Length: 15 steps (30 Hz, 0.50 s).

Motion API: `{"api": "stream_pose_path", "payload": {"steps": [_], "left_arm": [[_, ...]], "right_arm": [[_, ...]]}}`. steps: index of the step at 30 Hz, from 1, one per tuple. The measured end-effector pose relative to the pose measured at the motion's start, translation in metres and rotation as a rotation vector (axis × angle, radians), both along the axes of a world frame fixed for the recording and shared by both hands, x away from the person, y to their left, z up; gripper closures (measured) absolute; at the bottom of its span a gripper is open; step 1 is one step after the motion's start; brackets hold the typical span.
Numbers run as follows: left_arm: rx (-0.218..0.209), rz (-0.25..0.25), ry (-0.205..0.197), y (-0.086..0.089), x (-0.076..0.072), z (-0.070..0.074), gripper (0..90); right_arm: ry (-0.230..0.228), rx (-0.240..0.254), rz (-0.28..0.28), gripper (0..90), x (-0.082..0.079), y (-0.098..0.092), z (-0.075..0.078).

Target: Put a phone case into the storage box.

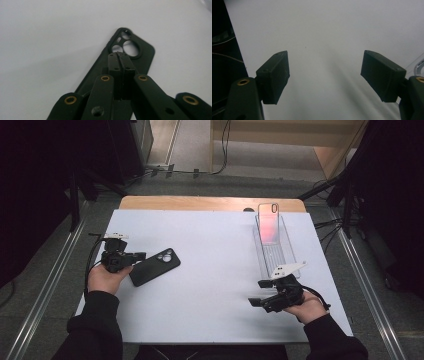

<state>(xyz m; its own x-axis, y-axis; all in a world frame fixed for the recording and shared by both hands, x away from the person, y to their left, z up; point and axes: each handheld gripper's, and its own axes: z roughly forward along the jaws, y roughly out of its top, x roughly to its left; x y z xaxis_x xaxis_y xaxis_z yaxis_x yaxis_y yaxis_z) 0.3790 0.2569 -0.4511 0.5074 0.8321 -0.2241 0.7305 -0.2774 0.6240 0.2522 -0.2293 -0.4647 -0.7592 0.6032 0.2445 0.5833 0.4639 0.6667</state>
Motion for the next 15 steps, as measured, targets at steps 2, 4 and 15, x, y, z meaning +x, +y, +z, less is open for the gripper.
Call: {"api": "stream_pose_path", "payload": {"steps": [2,4,15], "left_arm": [[0.016,0.014,0.007,0.002,0.004,-0.005,90.0],[0.036,0.024,0.006,0.005,0.008,-0.009,90.0],[0.05,0.047,0.049,0.016,0.013,-0.024,90.0]], "right_arm": [[-0.001,0.0,0.0,21.3,0.0,0.0,0.0],[-0.001,0.0,0.0,21.3,0.0,0.0,0.0],[-0.001,-0.006,0.008,21.3,-0.001,0.001,0.0]]}}
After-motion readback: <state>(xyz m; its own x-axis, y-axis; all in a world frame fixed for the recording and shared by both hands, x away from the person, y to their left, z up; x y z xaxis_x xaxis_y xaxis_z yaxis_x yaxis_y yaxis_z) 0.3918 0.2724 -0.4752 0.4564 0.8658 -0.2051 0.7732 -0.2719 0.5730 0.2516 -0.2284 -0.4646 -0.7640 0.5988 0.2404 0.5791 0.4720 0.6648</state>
